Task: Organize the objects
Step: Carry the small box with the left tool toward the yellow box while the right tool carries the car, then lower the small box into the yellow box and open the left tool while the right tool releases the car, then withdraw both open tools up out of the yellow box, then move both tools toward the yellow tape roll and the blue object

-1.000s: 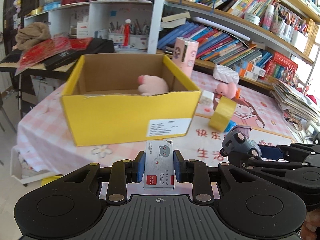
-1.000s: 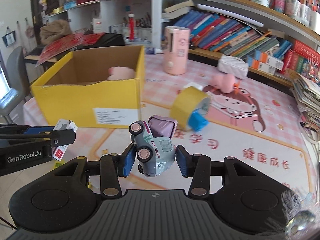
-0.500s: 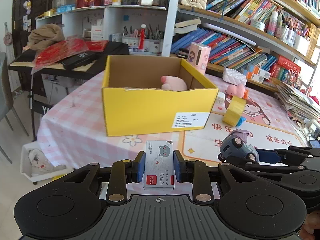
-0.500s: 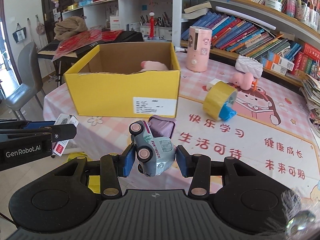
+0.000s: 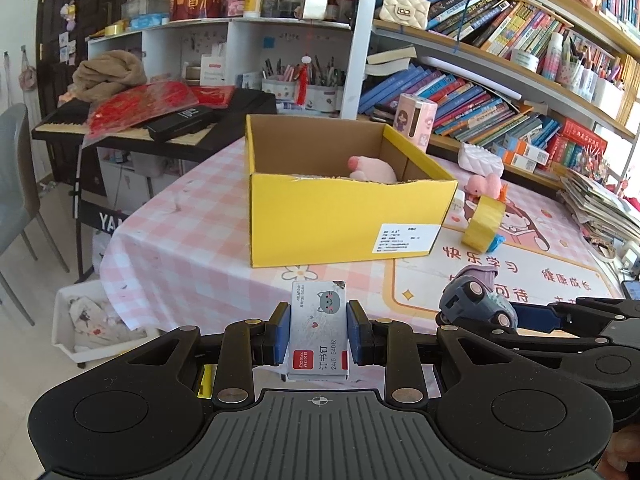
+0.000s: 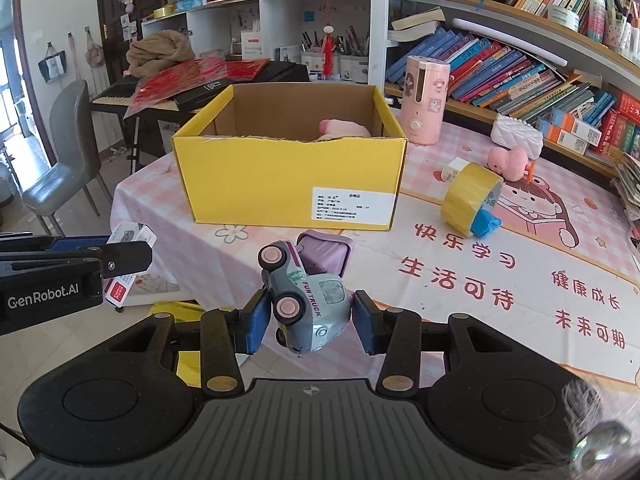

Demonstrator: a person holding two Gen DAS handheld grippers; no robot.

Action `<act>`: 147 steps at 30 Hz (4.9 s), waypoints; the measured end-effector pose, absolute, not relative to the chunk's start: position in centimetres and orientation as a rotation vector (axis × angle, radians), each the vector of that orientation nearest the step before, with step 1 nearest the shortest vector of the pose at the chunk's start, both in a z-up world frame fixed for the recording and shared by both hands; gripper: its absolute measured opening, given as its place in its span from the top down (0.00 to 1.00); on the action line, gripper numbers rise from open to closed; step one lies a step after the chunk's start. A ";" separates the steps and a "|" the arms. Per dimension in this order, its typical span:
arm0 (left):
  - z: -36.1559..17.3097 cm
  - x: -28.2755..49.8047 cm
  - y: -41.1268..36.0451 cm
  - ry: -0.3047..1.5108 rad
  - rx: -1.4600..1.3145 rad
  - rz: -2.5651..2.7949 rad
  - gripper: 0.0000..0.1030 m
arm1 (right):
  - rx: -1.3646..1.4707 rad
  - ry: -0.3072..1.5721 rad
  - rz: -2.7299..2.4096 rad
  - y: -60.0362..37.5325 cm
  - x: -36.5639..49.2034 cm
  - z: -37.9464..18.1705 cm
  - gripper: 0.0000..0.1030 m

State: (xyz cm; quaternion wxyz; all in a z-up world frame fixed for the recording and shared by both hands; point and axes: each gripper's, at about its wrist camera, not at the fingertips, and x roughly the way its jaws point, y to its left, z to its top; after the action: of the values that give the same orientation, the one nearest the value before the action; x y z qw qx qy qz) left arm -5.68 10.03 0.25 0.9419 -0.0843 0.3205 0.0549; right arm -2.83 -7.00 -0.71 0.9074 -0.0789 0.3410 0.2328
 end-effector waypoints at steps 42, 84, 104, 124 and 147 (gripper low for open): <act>3.9 9.3 11.3 0.520 -0.100 0.186 0.73 | -0.163 0.519 0.561 -3.7 12.6 4.9 0.59; -0.7 17.1 12.3 0.733 -0.132 0.228 0.53 | -0.308 0.768 0.807 1.2 22.1 -1.8 0.57; 2.9 8.5 10.5 0.518 -0.115 0.233 0.21 | -0.228 0.519 0.541 -4.7 14.2 2.4 0.49; 0.9 0.1 9.7 0.603 -0.115 0.230 0.16 | -0.212 0.602 0.398 -7.1 5.2 0.3 0.33; 0.3 -4.9 8.8 0.647 -0.064 0.185 0.08 | -0.193 0.648 0.337 -8.2 -1.6 -0.9 0.19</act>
State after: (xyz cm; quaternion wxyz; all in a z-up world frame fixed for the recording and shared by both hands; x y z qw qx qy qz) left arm -4.87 8.76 0.30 0.9435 -0.0315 0.3173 0.0908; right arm -1.63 -8.22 -0.86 0.9296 -0.0940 0.3161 0.1646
